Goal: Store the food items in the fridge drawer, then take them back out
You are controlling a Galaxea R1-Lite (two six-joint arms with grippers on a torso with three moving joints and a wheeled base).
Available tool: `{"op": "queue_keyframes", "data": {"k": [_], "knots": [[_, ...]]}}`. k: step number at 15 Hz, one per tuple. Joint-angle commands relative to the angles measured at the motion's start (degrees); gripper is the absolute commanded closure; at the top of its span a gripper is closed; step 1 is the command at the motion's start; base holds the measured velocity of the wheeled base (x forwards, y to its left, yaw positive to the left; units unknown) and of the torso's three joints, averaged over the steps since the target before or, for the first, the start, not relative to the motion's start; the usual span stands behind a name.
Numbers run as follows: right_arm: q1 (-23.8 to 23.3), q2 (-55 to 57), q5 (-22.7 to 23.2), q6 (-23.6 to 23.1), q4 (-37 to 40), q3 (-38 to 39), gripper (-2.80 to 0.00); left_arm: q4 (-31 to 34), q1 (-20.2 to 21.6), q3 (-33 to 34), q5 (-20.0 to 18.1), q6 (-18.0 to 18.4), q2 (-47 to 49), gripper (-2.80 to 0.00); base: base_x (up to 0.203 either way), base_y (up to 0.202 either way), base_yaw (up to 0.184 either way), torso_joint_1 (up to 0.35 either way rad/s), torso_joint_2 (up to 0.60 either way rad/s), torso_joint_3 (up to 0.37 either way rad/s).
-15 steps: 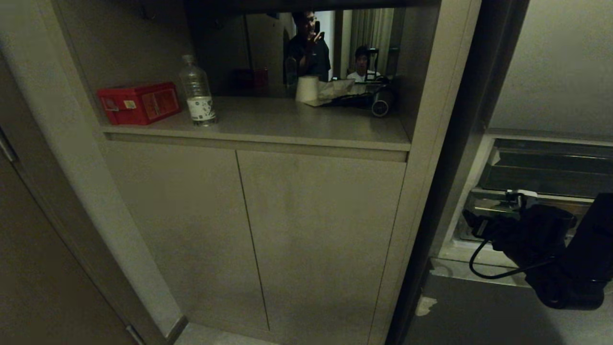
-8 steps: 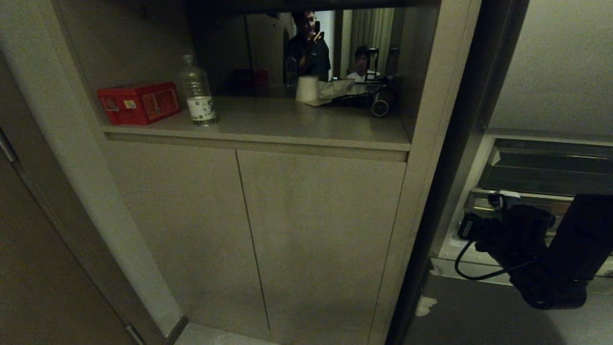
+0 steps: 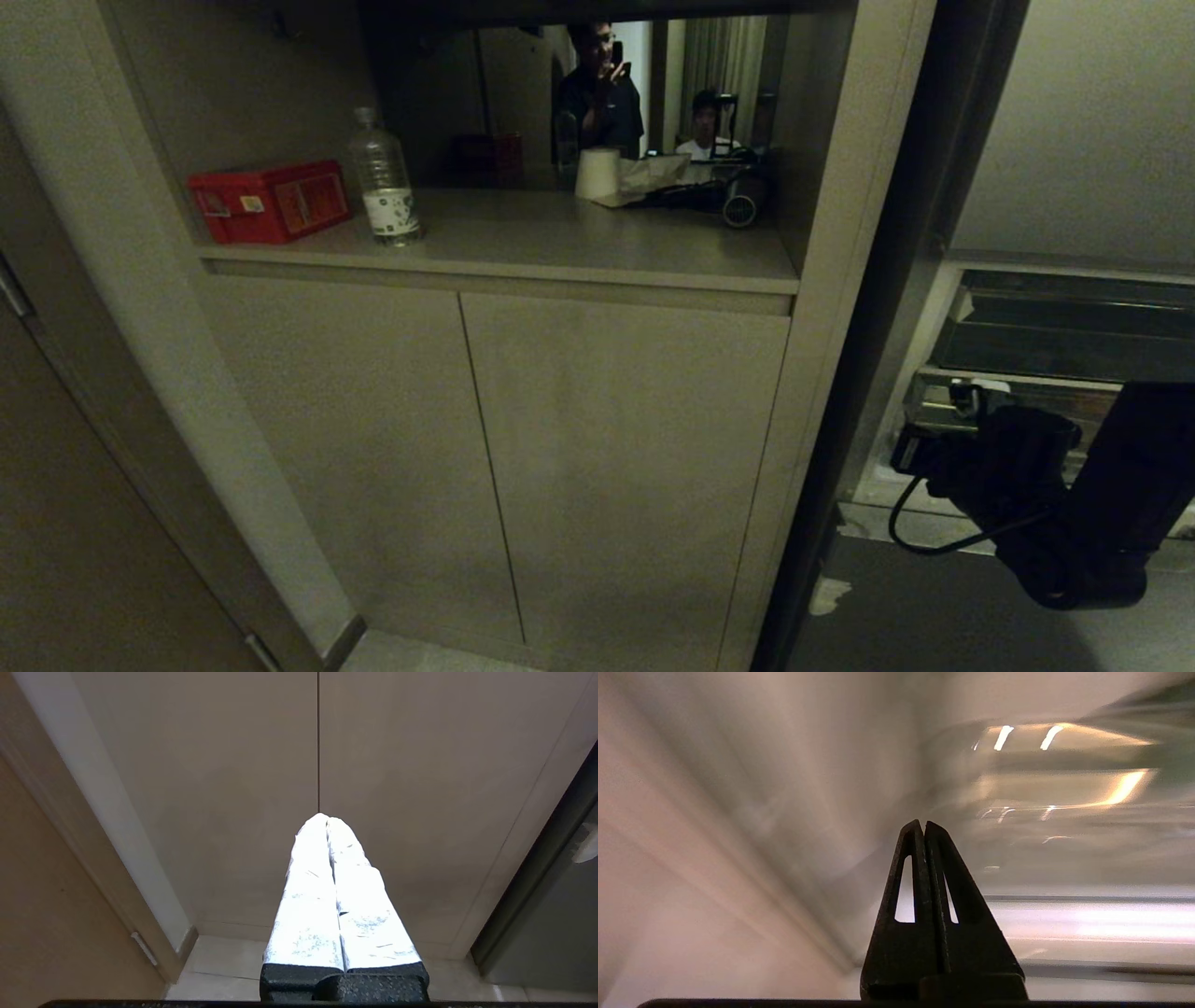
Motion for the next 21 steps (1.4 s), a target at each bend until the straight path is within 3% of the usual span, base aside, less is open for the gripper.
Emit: {"op": "queue_keyframes", "data": {"k": [1,5,13,21], "knots": [[-0.2,-2.8,-0.4,0.2,-0.9,3.2,0.00,-0.1,0.0,0.0,0.0,0.0,0.1,0.00,0.000,0.000,0.000,0.000,0.00,0.000],[-0.5,-6.9,-0.4,0.6,-0.9,8.8,0.00,0.0,0.0,0.0,0.0,0.0,0.1,0.00,0.000,0.000,0.000,0.000,0.00,0.000],[-3.3,-13.7,0.0,1.5,-0.1,11.4,0.00,0.0,0.0,0.0,0.0,0.1,0.1,0.00,0.000,0.000,0.000,0.000,0.00,0.000],[-5.2,-20.6,2.2,1.6,14.0,5.7,0.00,0.0,0.0,0.0,0.0,0.0,0.1,0.00,0.000,0.000,0.000,0.000,0.00,0.000]]}}
